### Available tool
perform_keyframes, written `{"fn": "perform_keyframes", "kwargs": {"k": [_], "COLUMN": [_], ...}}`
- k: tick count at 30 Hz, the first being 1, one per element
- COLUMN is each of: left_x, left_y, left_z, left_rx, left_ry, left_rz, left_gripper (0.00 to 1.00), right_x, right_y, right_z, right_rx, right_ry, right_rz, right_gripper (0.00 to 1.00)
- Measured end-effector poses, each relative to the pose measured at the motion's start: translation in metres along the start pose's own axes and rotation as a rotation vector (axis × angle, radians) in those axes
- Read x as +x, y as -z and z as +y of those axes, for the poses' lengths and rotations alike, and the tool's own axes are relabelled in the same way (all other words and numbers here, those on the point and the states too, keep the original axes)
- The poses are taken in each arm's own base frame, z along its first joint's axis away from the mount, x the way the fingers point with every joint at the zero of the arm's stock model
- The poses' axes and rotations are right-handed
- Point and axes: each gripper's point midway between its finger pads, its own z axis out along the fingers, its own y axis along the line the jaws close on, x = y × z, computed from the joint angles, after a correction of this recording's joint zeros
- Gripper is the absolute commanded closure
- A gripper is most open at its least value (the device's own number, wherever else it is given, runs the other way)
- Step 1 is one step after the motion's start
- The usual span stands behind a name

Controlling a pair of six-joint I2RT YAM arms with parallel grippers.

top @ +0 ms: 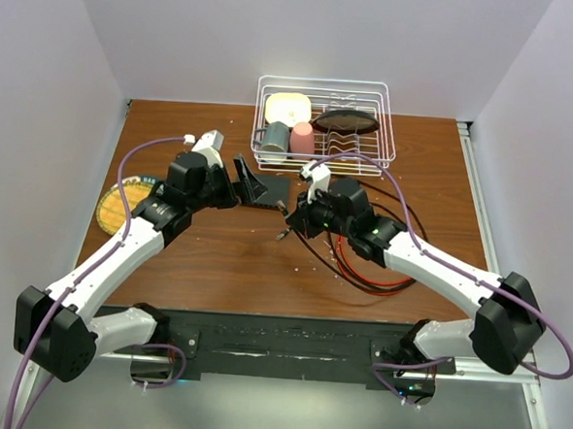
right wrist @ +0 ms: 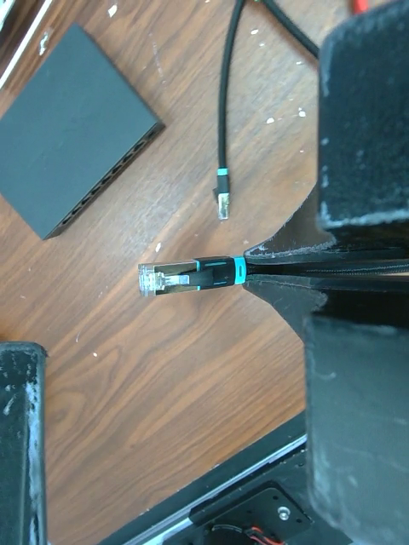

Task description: Insert the plug into the switch port

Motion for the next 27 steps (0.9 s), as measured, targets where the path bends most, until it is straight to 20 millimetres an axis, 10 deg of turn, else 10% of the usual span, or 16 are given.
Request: {"fn": "perform_keyframes", "kwargs": {"k": [13, 27], "left_x": [0.006, -0.005], "left_y": [0.001, 0.001], "left_z": [0.033, 0.081], "left_rx": [-0.133, -0.350], "left_ry": [-0.097, -0.181], "left_rz": [0.005, -0.053], "left_gripper": [0.00, 0.02], "right_x": [0.013, 0.023], "right_y": [0.018, -0.008], "right_z": [-0.036, -0.066], "right_rx": [0.222, 0.385], "right_ry": [-0.044, -0.092], "right_rz": [0.018, 0.088], "right_gripper": [1.00, 1.00]}}
